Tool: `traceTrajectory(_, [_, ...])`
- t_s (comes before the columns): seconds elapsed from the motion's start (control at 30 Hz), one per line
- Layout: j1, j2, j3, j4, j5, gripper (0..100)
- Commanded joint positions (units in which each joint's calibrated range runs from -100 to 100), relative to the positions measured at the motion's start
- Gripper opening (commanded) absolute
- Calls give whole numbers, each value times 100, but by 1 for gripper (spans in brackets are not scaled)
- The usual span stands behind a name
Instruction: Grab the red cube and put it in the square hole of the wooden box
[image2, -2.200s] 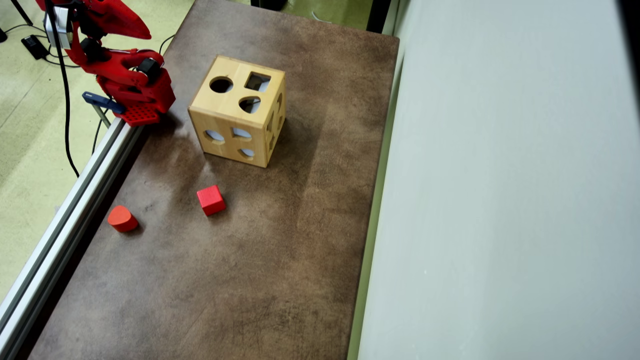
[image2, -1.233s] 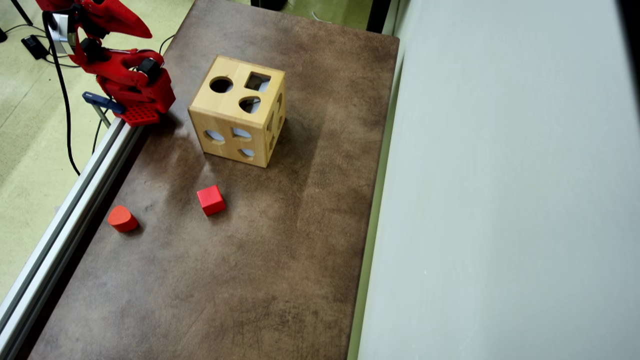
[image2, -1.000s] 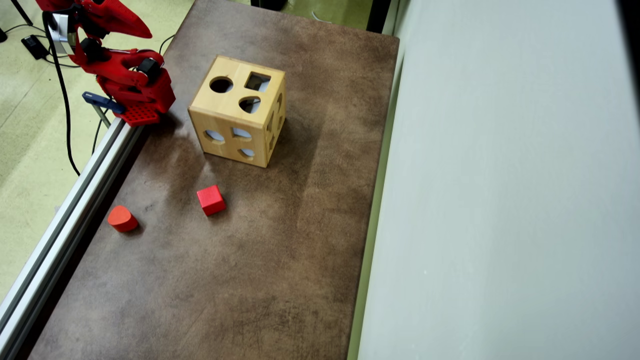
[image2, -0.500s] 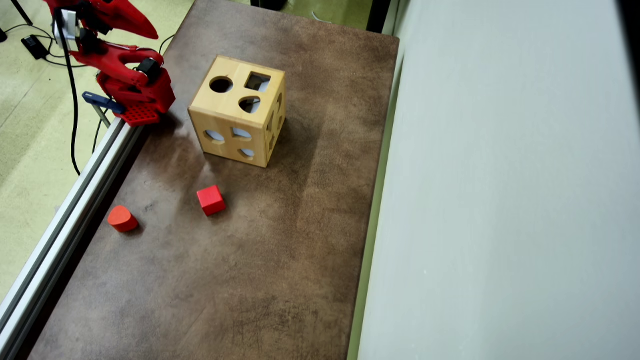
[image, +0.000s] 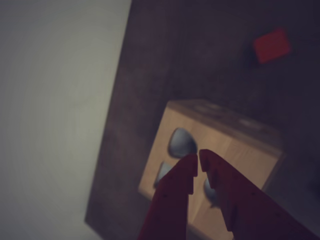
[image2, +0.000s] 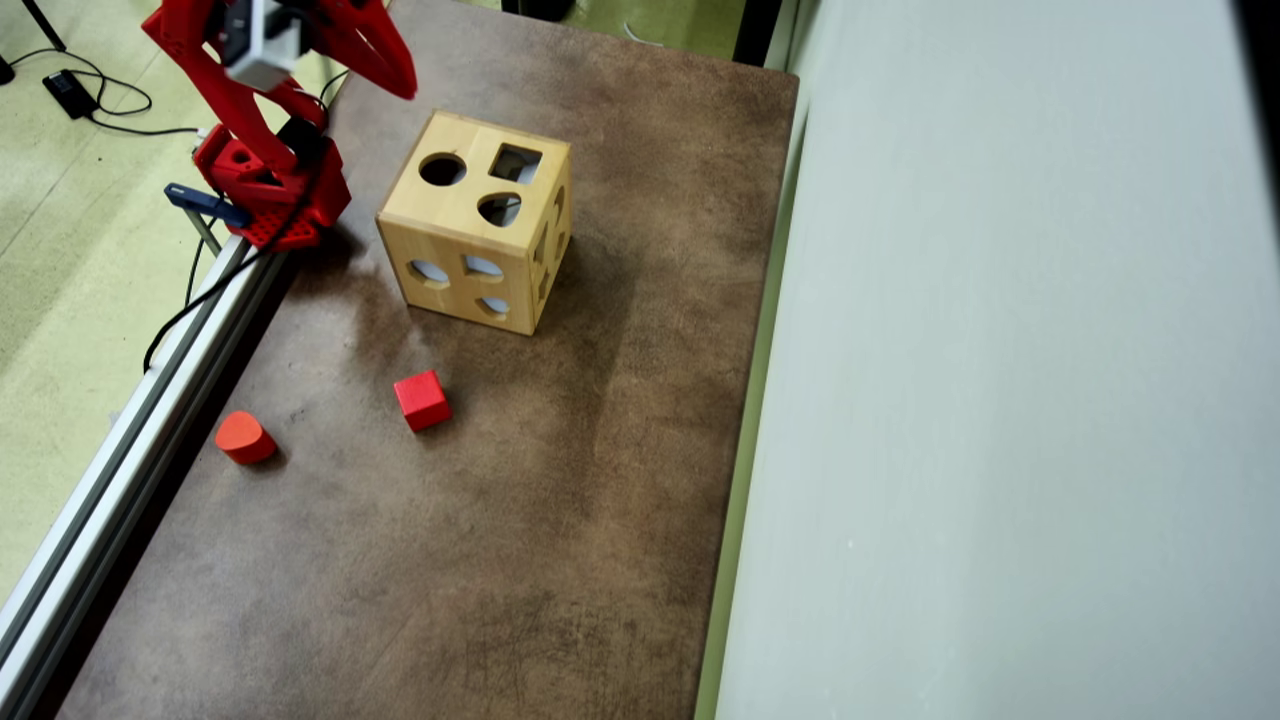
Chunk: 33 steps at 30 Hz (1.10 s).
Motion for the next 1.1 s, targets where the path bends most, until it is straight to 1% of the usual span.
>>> traceTrajectory(0.0, [884, 738, -209, 17, 708, 3])
traceTrajectory(0.1, [1463, 1494, -209, 17, 1070, 3])
traceTrajectory(0.2, [1753, 2207, -209, 17, 1387, 3])
traceTrajectory(0.3, [1835, 2869, -209, 17, 1568, 3])
traceTrajectory(0.53, [1753, 4254, -218, -39, 1753, 3])
traceTrajectory(0.6, [1753, 4559, -218, -369, 1856, 3])
traceTrajectory(0.73, [1820, 5035, -200, -1439, 2046, 3])
traceTrajectory(0.8, [1827, 5222, -200, -1744, 2144, 3])
traceTrajectory(1.07, [1827, 5816, -120, -1889, 2496, 3])
